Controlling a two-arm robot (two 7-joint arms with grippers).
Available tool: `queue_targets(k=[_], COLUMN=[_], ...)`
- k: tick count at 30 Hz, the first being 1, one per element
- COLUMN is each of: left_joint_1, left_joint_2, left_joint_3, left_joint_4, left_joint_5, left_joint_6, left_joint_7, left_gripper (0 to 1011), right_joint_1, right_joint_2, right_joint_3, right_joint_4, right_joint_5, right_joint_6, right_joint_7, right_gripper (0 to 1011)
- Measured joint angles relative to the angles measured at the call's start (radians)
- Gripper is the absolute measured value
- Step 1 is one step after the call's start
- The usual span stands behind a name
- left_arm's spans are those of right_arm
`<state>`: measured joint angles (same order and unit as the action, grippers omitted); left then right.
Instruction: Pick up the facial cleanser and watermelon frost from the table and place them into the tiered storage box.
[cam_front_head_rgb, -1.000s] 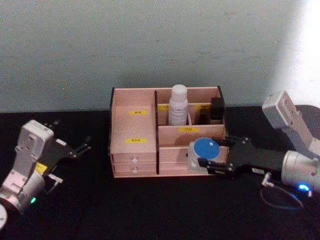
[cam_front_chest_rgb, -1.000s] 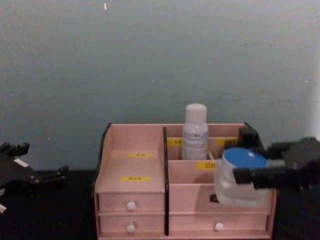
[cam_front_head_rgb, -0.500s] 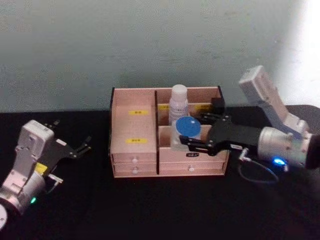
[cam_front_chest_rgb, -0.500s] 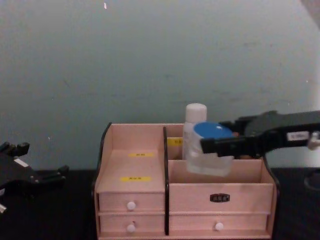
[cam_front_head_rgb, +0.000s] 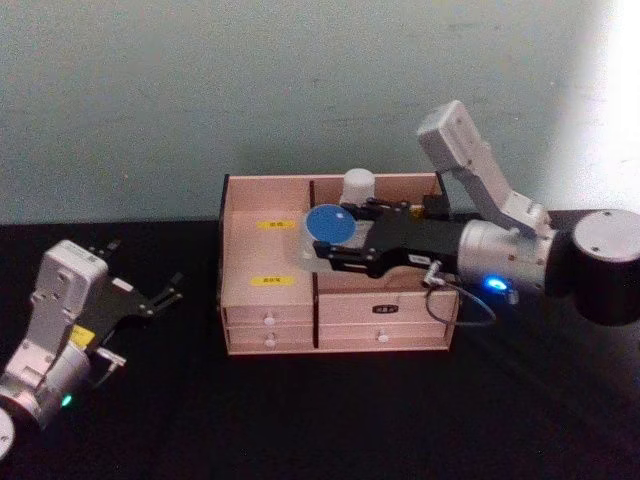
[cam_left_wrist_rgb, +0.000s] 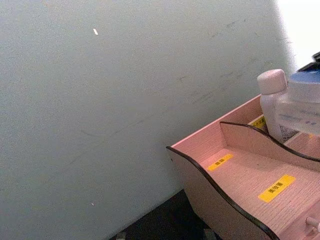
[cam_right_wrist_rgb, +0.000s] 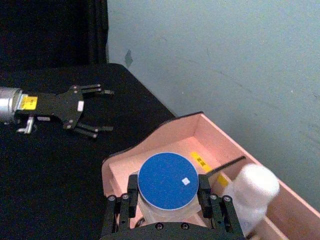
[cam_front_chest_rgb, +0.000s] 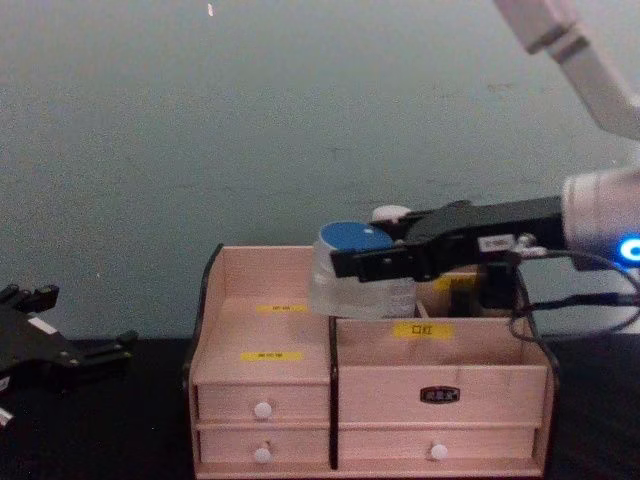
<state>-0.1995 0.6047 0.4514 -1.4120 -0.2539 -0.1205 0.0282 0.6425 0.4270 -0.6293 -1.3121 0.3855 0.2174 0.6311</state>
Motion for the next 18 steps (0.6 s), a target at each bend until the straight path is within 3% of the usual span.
queue_targets(k=[18], left_joint_1=[0.0], left_joint_2=[0.0], left_joint_3=[0.0], left_joint_4=[0.0], left_joint_5=[0.0], left_joint_6=[0.0], left_joint_7=[0.0], left_gripper=[1001], right_joint_1=[0.118], right_joint_2=[-0.154], right_joint_3=[-0.04], right_joint_4=[0.227], right_joint_5=[-0.04], right_joint_6=[-0.064], right_joint_7=[0.012], right_gripper=[708])
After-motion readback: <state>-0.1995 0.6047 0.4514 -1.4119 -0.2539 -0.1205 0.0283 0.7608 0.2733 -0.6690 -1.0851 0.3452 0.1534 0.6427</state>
